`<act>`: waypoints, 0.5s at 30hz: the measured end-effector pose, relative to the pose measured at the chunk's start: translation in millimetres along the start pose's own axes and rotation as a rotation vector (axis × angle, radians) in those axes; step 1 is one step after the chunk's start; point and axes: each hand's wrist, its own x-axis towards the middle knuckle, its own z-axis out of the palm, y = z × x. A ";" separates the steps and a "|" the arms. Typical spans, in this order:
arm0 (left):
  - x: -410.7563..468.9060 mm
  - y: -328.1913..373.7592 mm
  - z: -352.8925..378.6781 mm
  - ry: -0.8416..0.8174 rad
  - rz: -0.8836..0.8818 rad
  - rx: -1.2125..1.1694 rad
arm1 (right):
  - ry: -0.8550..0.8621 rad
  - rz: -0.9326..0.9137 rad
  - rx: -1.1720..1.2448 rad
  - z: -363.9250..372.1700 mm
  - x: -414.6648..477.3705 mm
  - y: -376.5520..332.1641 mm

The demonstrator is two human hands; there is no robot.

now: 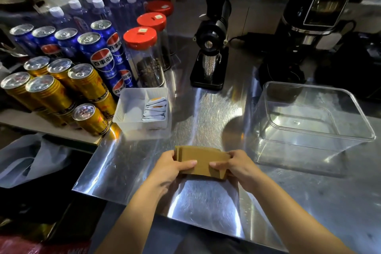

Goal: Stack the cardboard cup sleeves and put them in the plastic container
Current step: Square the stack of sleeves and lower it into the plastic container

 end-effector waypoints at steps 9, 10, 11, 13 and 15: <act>-3.3 -10.4 9.7 -0.025 0.386 0.032 | 0.107 -0.375 -0.096 -7.0 -6.1 10.4; -1.9 -13.8 10.0 -0.024 0.384 0.022 | 0.135 -0.408 -0.155 -5.8 -5.8 11.9; -0.5 -18.1 10.1 -0.031 0.386 0.018 | 0.148 -0.435 -0.200 -4.7 -5.4 14.1; 1.6 -26.8 10.3 -0.061 0.393 0.014 | 0.148 -0.467 -0.250 -2.4 -3.6 20.9; 2.2 -33.7 13.7 -0.097 0.363 -0.086 | 0.130 -0.480 -0.232 -1.0 -2.0 29.2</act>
